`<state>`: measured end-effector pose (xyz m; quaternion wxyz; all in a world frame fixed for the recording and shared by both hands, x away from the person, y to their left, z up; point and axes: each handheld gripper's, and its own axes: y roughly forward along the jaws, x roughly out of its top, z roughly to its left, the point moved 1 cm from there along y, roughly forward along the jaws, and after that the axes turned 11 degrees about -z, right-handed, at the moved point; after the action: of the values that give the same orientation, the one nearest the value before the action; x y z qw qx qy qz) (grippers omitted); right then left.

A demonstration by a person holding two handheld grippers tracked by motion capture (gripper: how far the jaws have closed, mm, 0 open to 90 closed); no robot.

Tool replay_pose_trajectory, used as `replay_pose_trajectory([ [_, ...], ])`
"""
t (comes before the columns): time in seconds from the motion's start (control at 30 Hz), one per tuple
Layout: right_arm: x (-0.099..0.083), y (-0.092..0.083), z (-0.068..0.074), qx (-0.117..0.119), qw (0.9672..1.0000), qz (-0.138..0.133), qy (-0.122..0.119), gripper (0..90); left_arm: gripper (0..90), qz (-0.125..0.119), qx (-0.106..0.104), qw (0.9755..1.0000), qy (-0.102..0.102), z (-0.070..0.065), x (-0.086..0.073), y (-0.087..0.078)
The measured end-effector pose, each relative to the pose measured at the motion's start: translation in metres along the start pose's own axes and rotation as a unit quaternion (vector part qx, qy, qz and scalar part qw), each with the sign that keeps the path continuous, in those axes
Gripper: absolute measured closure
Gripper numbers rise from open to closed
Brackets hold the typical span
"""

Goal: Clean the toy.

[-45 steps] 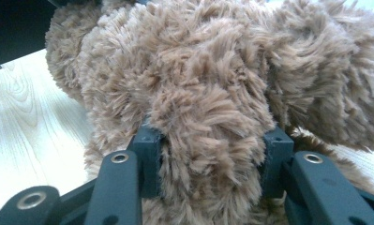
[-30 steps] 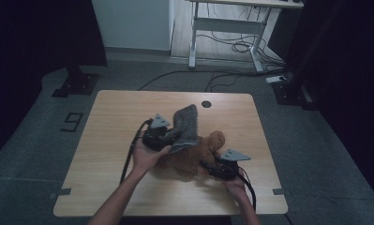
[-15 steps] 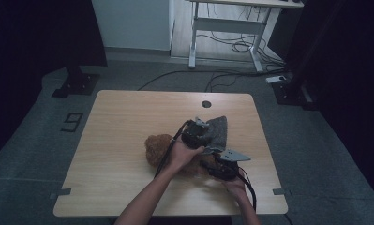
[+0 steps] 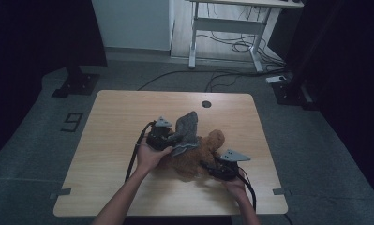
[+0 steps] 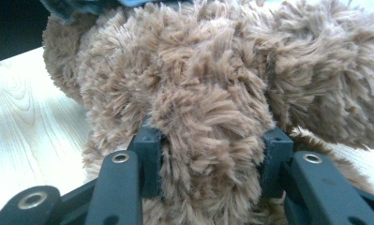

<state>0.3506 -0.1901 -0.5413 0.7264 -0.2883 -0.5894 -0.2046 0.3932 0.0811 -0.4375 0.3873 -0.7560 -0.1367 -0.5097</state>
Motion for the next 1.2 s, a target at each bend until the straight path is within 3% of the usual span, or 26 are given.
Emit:
replay_pose_trajectory([
  [0.1,0.000,0.000,0.000,-0.001,1.0000,0.000,0.003,54.3,74.5,-0.015,0.017,0.9997,0.012,0.004,0.001,-0.017],
  [0.23,0.000,-0.001,-0.001,-0.002,1.0000,0.001,0.006,54.3,74.3,-0.024,0.045,0.9986,0.012,0.021,-0.006,-0.042],
  [0.37,0.000,0.000,-0.002,-0.002,1.0000,0.000,0.007,54.5,74.2,-0.023,0.076,0.9967,-0.016,0.046,-0.027,-0.066],
  [0.53,0.000,0.000,-0.003,-0.002,0.9999,0.000,0.010,54.5,74.1,-0.004,0.088,0.9949,-0.049,0.070,-0.058,-0.079],
  [0.67,0.000,0.000,-0.004,-0.002,0.9999,0.000,0.013,54.6,74.1,0.016,0.076,0.9943,-0.073,0.077,-0.084,-0.077],
  [0.73,-0.001,0.000,-0.004,-0.002,0.9999,-0.002,0.014,54.7,74.1,0.021,0.059,0.9948,-0.081,0.074,-0.093,-0.073],
  [0.83,-0.001,0.001,-0.004,-0.003,0.9999,-0.003,0.015,55.7,74.2,0.033,0.040,0.9956,-0.079,0.067,-0.103,-0.061],
  [1.0,0.001,0.007,-0.007,-0.007,0.9999,-0.012,0.010,58.8,75.0,0.021,0.041,0.9954,-0.084,0.067,-0.097,-0.043],
  [1.2,0.013,0.030,-0.025,-0.043,0.9990,-0.005,-0.011,59.7,75.3,0.008,0.054,0.9942,-0.093,0.084,-0.083,-0.019],
])
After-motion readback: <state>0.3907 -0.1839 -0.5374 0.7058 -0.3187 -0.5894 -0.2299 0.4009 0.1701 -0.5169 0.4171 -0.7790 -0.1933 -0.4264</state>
